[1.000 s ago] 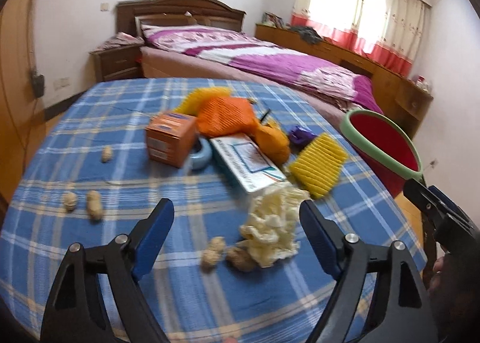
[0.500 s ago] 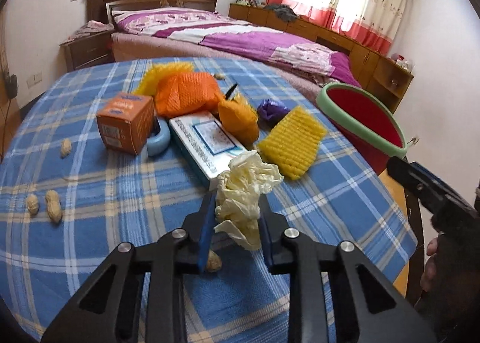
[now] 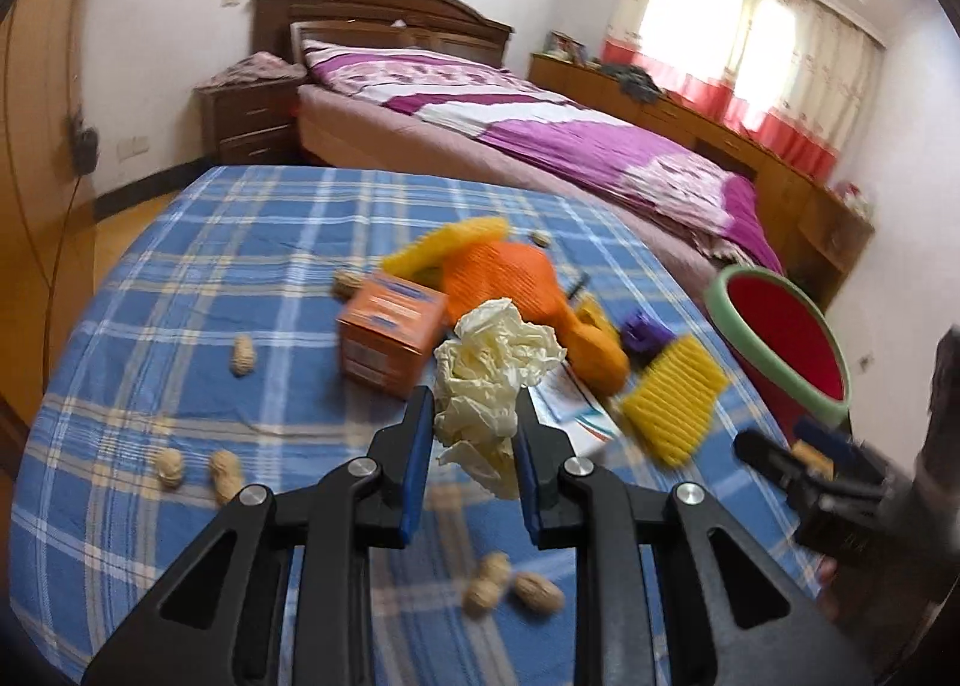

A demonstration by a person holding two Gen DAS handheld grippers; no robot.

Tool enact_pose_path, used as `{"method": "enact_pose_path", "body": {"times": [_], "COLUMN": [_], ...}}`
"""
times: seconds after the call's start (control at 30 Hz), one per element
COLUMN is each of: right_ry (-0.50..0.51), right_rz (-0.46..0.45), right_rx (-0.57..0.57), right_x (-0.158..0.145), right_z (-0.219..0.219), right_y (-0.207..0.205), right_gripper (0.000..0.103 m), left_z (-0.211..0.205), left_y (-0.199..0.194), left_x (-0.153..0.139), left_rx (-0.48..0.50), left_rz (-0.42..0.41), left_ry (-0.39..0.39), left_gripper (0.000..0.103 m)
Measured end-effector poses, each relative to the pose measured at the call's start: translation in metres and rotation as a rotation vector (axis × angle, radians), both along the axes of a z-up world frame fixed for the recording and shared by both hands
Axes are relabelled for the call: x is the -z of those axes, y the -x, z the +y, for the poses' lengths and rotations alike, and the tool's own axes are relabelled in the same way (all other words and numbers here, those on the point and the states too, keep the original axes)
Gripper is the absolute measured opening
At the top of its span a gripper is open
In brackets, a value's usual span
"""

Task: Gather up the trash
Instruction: 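Grasp the crumpled white plastic bag with the left tool while the right tool grasps the yellow foam net, then carry the white bag and yellow foam net over the red bucket with both tools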

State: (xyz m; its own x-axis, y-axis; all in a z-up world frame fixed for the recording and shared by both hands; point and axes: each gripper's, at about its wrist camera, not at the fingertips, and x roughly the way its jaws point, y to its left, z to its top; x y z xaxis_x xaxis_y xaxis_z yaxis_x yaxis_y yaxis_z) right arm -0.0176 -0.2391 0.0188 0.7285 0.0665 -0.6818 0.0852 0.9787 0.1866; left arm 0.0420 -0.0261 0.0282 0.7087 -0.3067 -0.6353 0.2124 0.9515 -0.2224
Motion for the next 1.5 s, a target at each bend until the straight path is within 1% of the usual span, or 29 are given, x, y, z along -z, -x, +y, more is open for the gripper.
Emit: {"method": "enact_pose_path", "body": {"times": [0.03,0.13,0.3,0.43,0.5,0.53,0.67,0.7,0.77,0.8,0.83,0.87,0.93,1.2,1.37,1.5], "right_ry": [-0.005,-0.021,-0.012,0.002,0.013,0.03,0.05,0.051,0.059,0.057,0.05,0.044,0.031,-0.013,-0.026,-0.03], "right_rz": [0.016,0.061,0.094,0.123,0.134,0.129,0.135,0.136,0.136,0.136,0.135,0.135,0.135,0.124,0.079,0.035], "right_rx": [-0.005,-0.01,-0.011,-0.017,-0.014,-0.011,0.001,0.006,0.026,0.037,0.049,0.057,0.078,0.059,0.055,0.049], "right_x": [0.003,0.011,0.017,0.023,0.026,0.026,0.026,0.026,0.026,0.026,0.026,0.026,0.026,0.024,0.011,-0.003], "right_z": [0.001,0.005,0.013,0.02,0.023,0.025,0.028,0.028,0.026,0.025,0.022,0.02,0.015,0.01,0.006,0.002], "right_y": [-0.004,-0.018,-0.032,-0.041,-0.044,-0.044,-0.045,-0.045,-0.044,-0.044,-0.043,-0.042,-0.041,-0.031,-0.02,-0.009], "right_gripper": [0.103,0.099,0.092,0.078,0.073,0.068,0.058,0.055,0.044,0.04,0.032,0.022,0.012,0.01,0.01,0.01], "left_z": [0.003,0.012,0.021,0.025,0.026,0.026,0.029,0.029,0.029,0.029,0.029,0.029,0.027,0.025,0.022,0.016], "left_y": [-0.003,-0.014,-0.025,-0.03,-0.031,-0.032,-0.034,-0.035,-0.038,-0.039,-0.041,-0.042,-0.043,-0.037,-0.031,-0.024], "left_x": [0.001,0.005,0.01,0.013,0.013,0.014,0.014,0.014,0.015,0.016,0.017,0.017,0.018,0.013,0.006,-0.003], "left_rx": [-0.01,-0.041,-0.06,-0.057,-0.054,-0.051,-0.037,-0.035,-0.025,-0.021,-0.017,-0.013,-0.009,-0.015,-0.018,-0.013], "left_rz": [0.001,0.005,-0.003,-0.011,-0.014,-0.016,-0.021,-0.019,-0.01,-0.005,-0.001,0.002,0.005,0.002,-0.004,-0.024], "left_ry": [0.004,0.012,0.006,0.008,0.009,0.012,0.019,0.02,0.03,0.036,0.04,0.042,0.042,0.049,0.058,0.058], "left_gripper": [0.025,0.025,0.025,0.025,0.025,0.025,0.025,0.025,0.025,0.025,0.025,0.025,0.025,0.025,0.024,0.024]}}
